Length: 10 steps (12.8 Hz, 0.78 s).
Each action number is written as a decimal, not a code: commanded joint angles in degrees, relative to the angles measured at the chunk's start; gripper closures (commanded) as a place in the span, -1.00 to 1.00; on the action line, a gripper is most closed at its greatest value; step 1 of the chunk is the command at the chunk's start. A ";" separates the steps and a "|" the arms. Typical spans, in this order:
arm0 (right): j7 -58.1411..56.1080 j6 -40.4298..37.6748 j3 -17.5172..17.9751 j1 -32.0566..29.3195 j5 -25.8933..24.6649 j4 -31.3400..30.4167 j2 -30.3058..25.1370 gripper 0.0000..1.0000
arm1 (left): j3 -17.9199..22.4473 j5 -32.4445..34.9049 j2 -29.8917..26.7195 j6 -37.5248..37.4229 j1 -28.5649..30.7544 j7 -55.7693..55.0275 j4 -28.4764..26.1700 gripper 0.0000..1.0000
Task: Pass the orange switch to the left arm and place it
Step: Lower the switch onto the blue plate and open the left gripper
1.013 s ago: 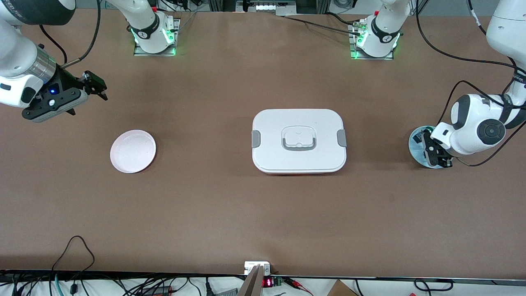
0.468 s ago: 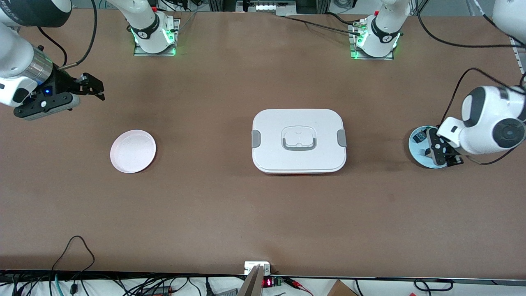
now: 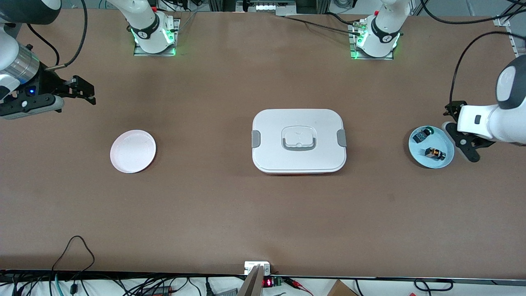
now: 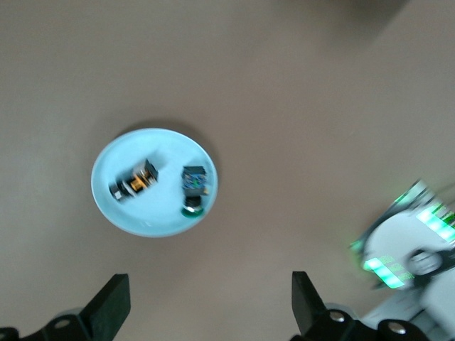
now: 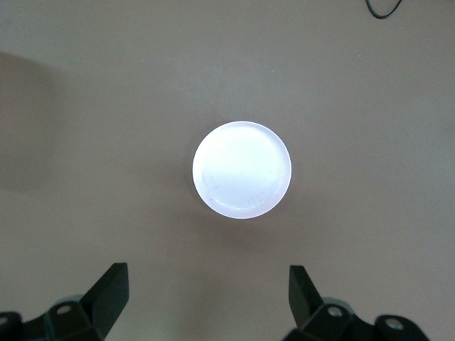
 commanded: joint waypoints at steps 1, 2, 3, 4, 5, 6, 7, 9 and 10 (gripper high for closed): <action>1.60 -1.86 0.59 0.19 0.07 0.93 -0.53 -1.00 | -4.24 -1.92 1.04 -8.23 0.29 -19.22 8.77 -1.00; 1.16 -1.86 0.59 0.19 -0.11 1.36 -0.35 -1.00 | -4.77 -2.63 1.04 -10.17 0.11 -24.95 10.71 -1.00; 1.42 -1.77 0.68 0.45 0.07 2.24 -0.09 -1.00 | -4.78 -3.76 1.04 -10.71 -0.06 -28.05 12.04 -1.00; 1.42 -1.77 0.59 0.45 0.15 3.47 0.35 -1.00 | -4.61 -4.65 1.47 -10.54 -0.06 -29.65 13.79 -1.00; 1.25 -1.95 0.59 0.36 0.15 4.52 1.31 -1.00 | -4.08 -5.18 0.26 -9.15 -0.06 -30.62 13.63 -1.00; 1.42 -2.21 0.59 0.45 0.24 4.62 1.23 -1.00 | -2.42 -5.36 -0.54 -7.22 -1.89 -32.54 13.72 -1.00; 1.86 -2.30 0.59 0.71 0.24 4.62 1.23 -1.00 | 3.25 -5.71 -2.37 -4.24 -5.74 -35.26 13.20 -1.00; 2.12 -3.18 0.68 1.58 0.16 4.62 1.23 -1.00 | 17.30 -13.48 -8.43 2.00 -16.19 -42.45 6.81 -1.00; 2.04 -3.01 0.51 1.33 0.07 4.71 1.40 -1.00 | 22.42 -16.14 -11.42 5.77 -20.24 -46.50 2.51 -1.00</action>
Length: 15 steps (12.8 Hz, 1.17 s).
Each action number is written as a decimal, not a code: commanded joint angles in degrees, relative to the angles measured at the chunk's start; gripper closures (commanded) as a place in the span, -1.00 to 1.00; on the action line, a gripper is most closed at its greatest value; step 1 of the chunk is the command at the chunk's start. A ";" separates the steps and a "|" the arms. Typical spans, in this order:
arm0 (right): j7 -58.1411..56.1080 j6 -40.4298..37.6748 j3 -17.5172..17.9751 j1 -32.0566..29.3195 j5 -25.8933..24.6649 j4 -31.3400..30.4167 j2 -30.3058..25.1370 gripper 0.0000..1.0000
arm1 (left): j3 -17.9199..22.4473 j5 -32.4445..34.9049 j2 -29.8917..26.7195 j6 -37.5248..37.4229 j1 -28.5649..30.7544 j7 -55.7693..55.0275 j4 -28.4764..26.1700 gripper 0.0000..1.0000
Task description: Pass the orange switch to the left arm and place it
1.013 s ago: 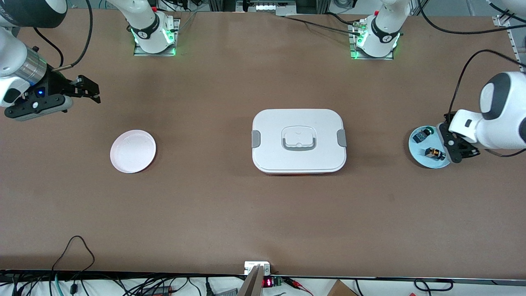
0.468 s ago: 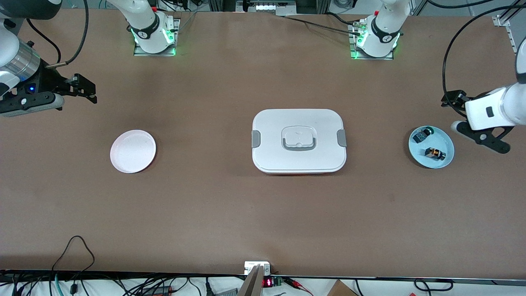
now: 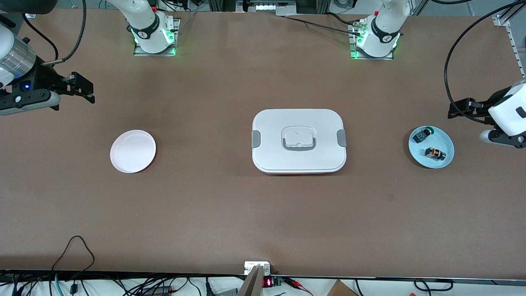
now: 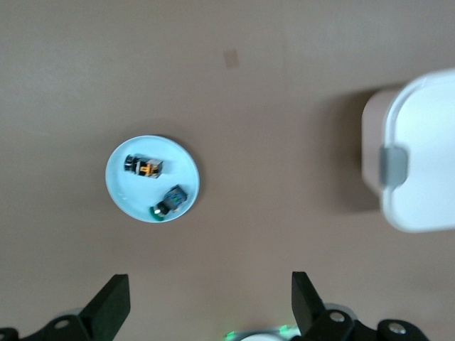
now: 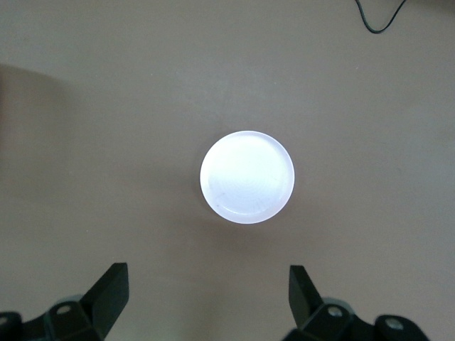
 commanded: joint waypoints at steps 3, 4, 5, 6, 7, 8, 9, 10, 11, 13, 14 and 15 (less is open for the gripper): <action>1.13 -0.47 -0.23 0.03 -0.05 1.67 1.39 -1.00 | 17.59 -4.43 -17.22 17.14 -14.62 -8.66 -22.45 -1.00; 1.21 -0.46 -0.23 0.11 -0.05 1.76 1.57 -1.00 | 19.61 -4.35 -19.25 19.87 -16.37 -8.22 -26.06 -1.00; 1.21 -0.37 -0.23 0.20 0.04 1.76 1.48 -1.00 | 21.02 -4.26 -21.09 22.42 -18.30 -7.18 -29.40 -1.00; 1.21 -0.37 -0.14 0.38 0.04 1.76 1.48 -1.00 | 21.03 -4.17 -21.64 22.53 -18.32 -5.16 -29.96 -1.00; 1.30 -0.37 -0.14 0.47 0.04 1.76 1.48 -1.00 | 21.29 -4.17 -21.73 22.10 -19.11 -2.97 -29.87 -1.00; 1.21 -0.37 -0.14 0.38 0.13 1.84 1.48 -1.00 | 22.43 -4.08 -21.64 22.00 -21.11 -2.34 -29.70 -1.00; 1.30 -0.37 -0.14 0.29 0.13 1.84 1.48 -1.00 | 23.57 -4.08 -21.73 20.79 -22.35 -2.42 -29.61 -1.00; 1.21 -0.37 -0.23 0.12 0.13 1.84 1.57 -1.00 | 23.50 -4.08 -21.55 19.82 -22.10 -2.59 -29.26 -1.00; 1.21 -0.37 -0.23 0.12 0.13 1.84 1.57 -1.00 | 23.58 -4.08 -21.29 19.81 -22.01 -2.25 -28.91 -1.00; 1.30 -0.46 -0.14 0.38 0.13 1.93 1.48 -1.00 | 23.41 -4.08 -21.03 19.63 -22.01 -2.33 -28.56 -1.00; 1.30 -0.63 -0.14 0.38 0.13 1.93 1.48 -1.00 | 23.41 -4.08 -20.94 19.11 -22.01 -2.42 -28.21 -1.00; 1.30 -0.98 -0.14 0.38 0.22 1.93 1.48 -1.00 | 23.49 -4.08 -20.76 18.49 -22.01 -2.51 -28.03 -1.00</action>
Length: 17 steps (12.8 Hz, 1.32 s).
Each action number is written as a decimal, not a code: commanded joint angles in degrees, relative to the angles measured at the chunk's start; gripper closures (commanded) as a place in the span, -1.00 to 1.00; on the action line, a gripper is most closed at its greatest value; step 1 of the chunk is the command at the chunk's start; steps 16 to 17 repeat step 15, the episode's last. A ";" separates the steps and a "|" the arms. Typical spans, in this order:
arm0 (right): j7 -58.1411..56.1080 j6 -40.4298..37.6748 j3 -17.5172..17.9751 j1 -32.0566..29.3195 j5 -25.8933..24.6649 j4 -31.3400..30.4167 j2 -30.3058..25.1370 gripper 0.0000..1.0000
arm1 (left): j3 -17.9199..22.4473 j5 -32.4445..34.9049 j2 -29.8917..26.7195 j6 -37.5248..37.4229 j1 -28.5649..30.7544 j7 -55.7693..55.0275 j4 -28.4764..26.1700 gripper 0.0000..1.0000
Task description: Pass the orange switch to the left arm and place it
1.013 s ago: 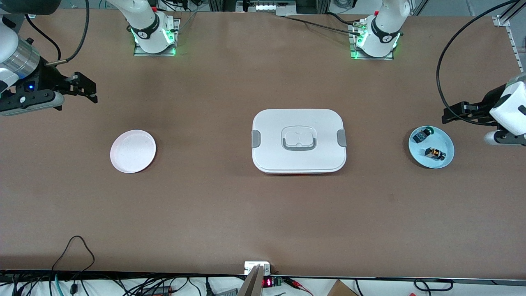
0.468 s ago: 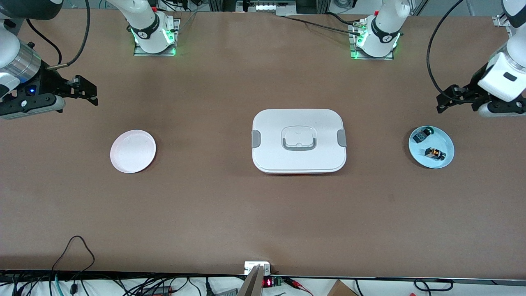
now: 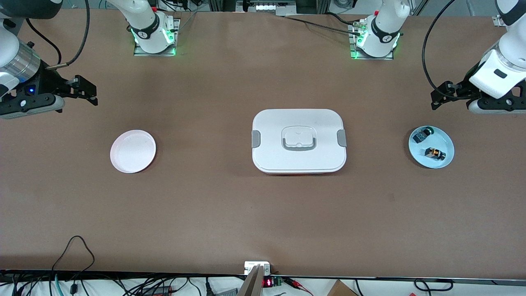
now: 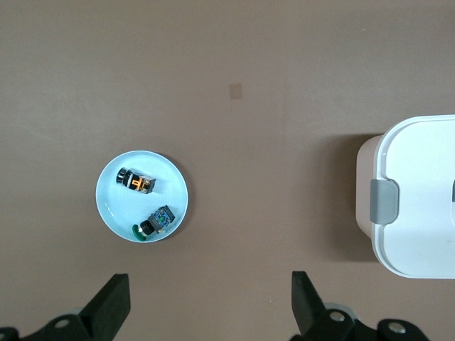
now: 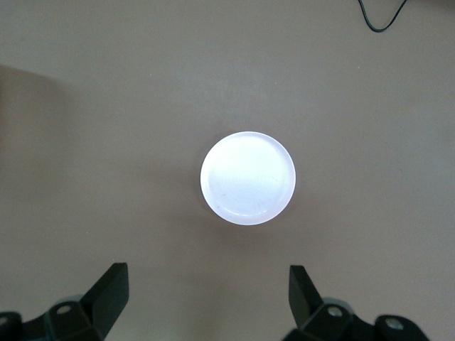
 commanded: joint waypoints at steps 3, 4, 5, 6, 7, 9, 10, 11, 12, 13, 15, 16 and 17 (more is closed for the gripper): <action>0.94 -1.12 0.00 0.23 0.22 1.19 0.28 -1.00 | 1.09 -0.75 -0.24 -1.73 -0.61 1.24 0.51 -1.00; 0.94 -1.12 0.00 0.23 0.22 1.19 0.28 -1.00 | 1.00 -0.75 -0.24 -1.82 -0.61 1.15 0.78 -1.00; 0.94 -1.12 0.00 0.32 0.22 1.19 0.28 -1.00 | 1.00 -0.75 -0.07 -2.34 -0.61 1.06 1.04 -1.00; 0.94 -1.29 0.00 0.23 0.22 1.19 0.28 -1.00 | 1.09 -0.75 0.28 -2.95 -0.61 1.06 1.65 -1.00; 0.94 -1.38 0.00 0.23 0.22 1.19 0.28 -1.00 | 1.26 -0.84 0.81 -3.31 -0.61 1.15 2.27 -1.00; 0.94 -1.38 0.00 0.32 0.22 1.19 0.28 -1.00 | 1.44 -0.84 2.03 -4.10 -0.61 1.15 4.02 -1.00; 0.94 -1.38 0.00 0.32 0.22 1.19 0.28 -1.00 | 1.44 -0.75 2.30 -4.36 -0.61 1.23 4.99 -1.00; 0.94 -1.38 0.00 0.32 0.13 1.19 0.28 -1.00 | 1.35 -0.75 2.74 -4.71 -0.70 1.15 5.43 -1.00; 0.94 -1.38 0.08 0.41 0.13 1.19 0.28 -1.00 | 1.27 -0.75 3.01 -5.15 -0.70 1.15 5.87 -1.00; 0.94 -1.38 0.09 0.49 0.13 1.19 0.19 -1.00 | 1.26 -0.75 3.27 -5.24 -0.70 1.32 6.05 -1.00; 0.94 -1.38 0.17 0.49 0.13 1.19 0.19 -1.00 | 1.18 -0.75 3.36 -5.24 -0.70 1.23 6.05 -1.00; 0.94 -1.38 0.17 0.49 0.13 1.19 0.19 -1.00 | 1.18 -0.75 3.36 -5.24 -0.70 1.23 6.05 -1.00; 0.94 -1.38 0.17 0.49 0.13 1.19 0.19 -1.00 | 1.18 -0.75 3.36 -5.24 -0.70 1.23 6.05 -1.00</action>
